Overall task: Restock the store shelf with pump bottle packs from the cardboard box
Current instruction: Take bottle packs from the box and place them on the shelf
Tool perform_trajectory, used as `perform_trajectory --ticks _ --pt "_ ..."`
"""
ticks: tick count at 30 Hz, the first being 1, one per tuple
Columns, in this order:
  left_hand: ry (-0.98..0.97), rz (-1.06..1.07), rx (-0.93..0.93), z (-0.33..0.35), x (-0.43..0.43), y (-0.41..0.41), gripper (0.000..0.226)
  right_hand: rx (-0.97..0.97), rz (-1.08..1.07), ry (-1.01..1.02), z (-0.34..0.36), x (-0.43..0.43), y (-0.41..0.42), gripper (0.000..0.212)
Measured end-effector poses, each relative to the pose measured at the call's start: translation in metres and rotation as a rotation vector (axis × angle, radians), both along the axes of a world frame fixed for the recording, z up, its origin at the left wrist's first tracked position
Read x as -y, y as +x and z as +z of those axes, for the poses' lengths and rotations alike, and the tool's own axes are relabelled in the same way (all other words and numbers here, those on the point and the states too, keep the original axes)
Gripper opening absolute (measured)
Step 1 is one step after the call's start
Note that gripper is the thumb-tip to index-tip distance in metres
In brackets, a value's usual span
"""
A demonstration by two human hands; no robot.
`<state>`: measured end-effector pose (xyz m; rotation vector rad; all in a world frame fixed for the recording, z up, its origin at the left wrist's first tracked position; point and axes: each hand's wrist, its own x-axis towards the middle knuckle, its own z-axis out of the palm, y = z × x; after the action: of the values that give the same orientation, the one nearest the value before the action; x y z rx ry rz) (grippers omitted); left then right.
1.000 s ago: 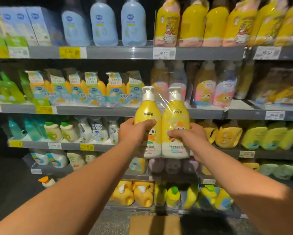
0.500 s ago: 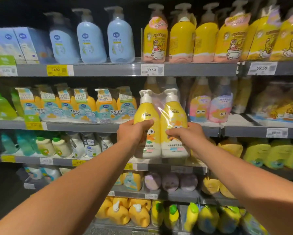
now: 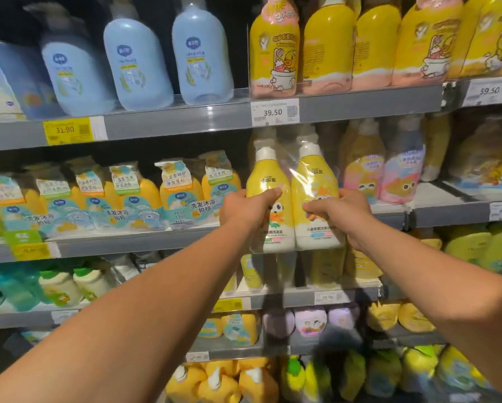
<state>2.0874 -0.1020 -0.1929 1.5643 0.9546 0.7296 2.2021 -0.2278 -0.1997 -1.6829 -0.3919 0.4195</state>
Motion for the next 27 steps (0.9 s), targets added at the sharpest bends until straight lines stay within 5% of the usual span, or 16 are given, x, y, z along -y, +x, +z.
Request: perform_trajectory --ticks 10,27 --pt "0.138 -0.013 0.044 0.009 -0.031 0.030 0.045 0.072 -0.017 0.026 0.010 -0.028 0.030 0.058" --pt "0.257 -0.100 0.078 0.007 -0.051 0.049 0.058 0.099 -0.019 0.128 0.011 -0.046 0.053 0.054"
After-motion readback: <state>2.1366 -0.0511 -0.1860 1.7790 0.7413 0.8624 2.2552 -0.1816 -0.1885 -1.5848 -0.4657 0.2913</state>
